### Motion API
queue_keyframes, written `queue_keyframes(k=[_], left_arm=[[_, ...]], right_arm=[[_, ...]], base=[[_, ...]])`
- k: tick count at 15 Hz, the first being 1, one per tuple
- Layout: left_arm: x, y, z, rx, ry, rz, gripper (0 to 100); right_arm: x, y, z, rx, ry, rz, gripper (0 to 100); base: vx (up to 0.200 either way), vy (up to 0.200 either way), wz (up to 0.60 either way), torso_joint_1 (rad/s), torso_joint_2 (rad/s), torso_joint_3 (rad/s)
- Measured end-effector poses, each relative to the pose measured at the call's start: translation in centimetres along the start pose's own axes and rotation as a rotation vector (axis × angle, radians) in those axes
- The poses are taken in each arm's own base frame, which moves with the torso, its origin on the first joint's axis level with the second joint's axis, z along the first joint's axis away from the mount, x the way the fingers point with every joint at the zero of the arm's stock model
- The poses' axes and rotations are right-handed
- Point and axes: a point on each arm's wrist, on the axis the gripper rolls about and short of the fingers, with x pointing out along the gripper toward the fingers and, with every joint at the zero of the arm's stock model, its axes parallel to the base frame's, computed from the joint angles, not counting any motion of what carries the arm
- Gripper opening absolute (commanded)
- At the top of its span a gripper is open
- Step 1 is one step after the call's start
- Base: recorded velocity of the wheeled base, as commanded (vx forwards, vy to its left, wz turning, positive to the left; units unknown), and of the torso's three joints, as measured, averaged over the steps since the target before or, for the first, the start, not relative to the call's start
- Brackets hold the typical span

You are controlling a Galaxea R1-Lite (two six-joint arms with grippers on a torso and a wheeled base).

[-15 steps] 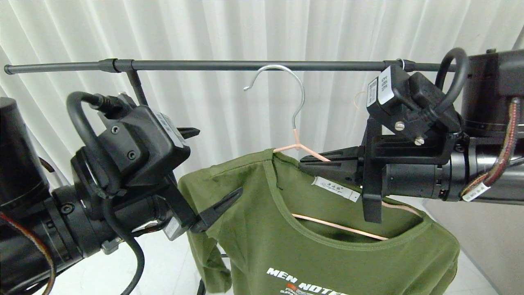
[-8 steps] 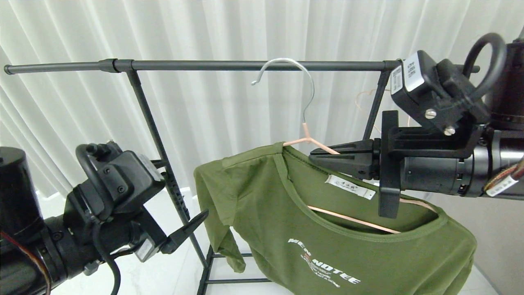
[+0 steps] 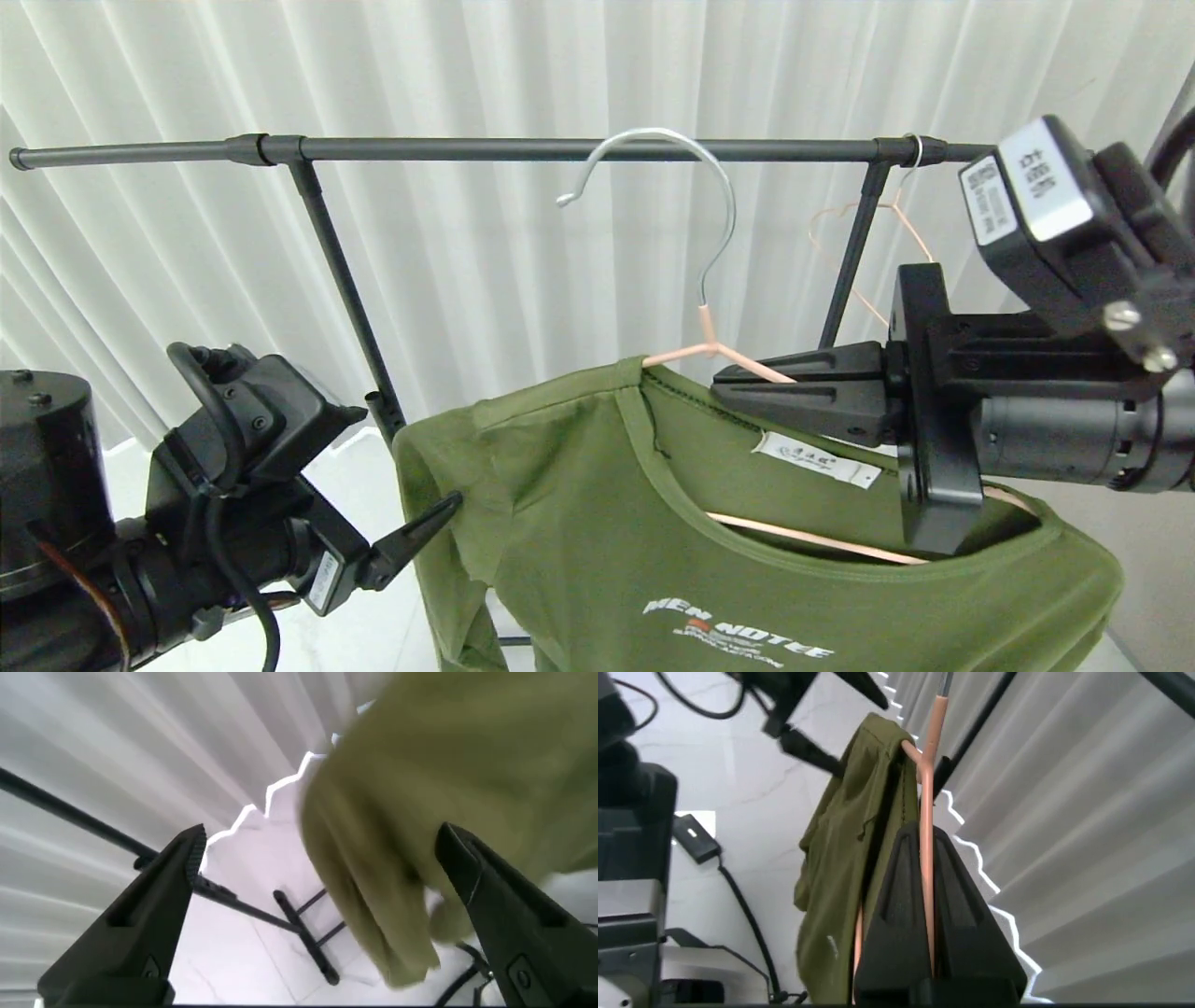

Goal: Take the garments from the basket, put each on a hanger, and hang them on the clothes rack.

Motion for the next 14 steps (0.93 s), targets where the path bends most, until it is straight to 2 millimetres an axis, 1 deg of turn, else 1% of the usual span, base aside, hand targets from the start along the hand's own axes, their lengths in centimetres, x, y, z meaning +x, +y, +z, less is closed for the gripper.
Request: queue_keyframes(k=[3,6,10,13,14], left_arm=[[0.0,-0.1,-0.4,0.003,0.016,-0.001,0],[0.0,0.0,-0.8,0.0,0.031,0.009,0],[-0.3,1.4,-1.9,-0.026,0.082,0.095,0],[-0.6,1.5,-2.3,-0.013,0.094,0.109,0],[-0.7,1.5,-2.3,-0.004,0.093,0.11,100]], right_arm=[[-0.8,0.7,0.1,-0.003,-0.006,0.007,0],[-1.3,0.8,0.2,-0.006,-0.013,-0.002,0],[-1.6,0.7,0.4,-0.007,-0.017,-0.018,0],[-1.6,0.6,0.4,-0.006,-0.019,-0.021,0],[-1.5,0.6,0.4,-0.005,-0.019,-0.024,0]], base=[[0.0,0.0,0.0,0.0,0.0,0.0],[0.0,0.0,0.0,0.0,0.0,0.0],[0.0,0.0,0.0,0.0,0.0,0.0],[0.0,0.0,0.0,0.0,0.0,0.0],[0.0,0.0,0.0,0.0,0.0,0.0]])
